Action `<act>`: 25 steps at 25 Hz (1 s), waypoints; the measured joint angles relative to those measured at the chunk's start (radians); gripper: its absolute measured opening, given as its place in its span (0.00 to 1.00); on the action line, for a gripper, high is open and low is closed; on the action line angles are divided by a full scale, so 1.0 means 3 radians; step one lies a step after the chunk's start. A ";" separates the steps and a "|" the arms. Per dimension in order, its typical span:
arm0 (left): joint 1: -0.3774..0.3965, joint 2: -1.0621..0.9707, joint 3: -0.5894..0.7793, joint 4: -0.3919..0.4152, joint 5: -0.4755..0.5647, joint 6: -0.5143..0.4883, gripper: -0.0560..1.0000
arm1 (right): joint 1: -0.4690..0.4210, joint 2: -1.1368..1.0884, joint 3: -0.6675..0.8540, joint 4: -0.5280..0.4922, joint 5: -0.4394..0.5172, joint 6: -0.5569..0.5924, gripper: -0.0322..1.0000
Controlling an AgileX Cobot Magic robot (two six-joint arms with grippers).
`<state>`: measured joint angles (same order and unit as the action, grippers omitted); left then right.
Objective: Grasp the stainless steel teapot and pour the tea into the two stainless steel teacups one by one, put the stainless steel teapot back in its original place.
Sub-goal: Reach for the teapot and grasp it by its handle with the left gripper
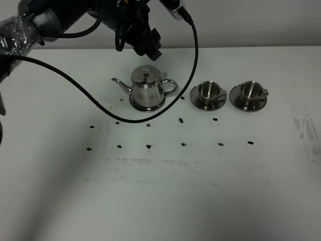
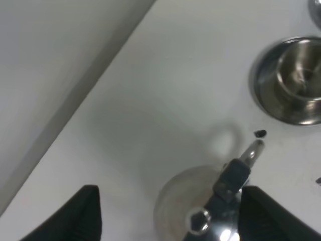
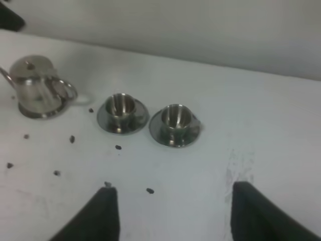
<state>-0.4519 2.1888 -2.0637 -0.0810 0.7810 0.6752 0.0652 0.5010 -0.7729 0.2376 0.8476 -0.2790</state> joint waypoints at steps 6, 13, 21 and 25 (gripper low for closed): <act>-0.0109 0.0302 -0.0374 0.0137 0.0180 0.0023 0.58 | 0.0000 -0.0903 0.0394 -0.0344 0.0247 0.0315 0.50; -0.0171 0.0541 -0.0534 0.0244 0.0209 0.0036 0.57 | 0.0000 -0.1470 0.0583 -0.0792 0.0670 0.0808 0.50; -0.0220 0.0600 -0.0541 0.0251 0.0114 0.0048 0.56 | 0.0000 -0.1470 0.0838 -0.0792 0.0892 0.0834 0.50; -0.0223 0.0600 -0.0545 0.0251 0.0050 0.0051 0.55 | 0.0000 -0.1470 0.0838 -0.0792 0.0889 0.0834 0.50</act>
<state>-0.5189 2.3687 -2.2273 -0.0057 0.7960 0.6906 0.0652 0.0601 -0.5214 0.0000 1.1144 -0.0289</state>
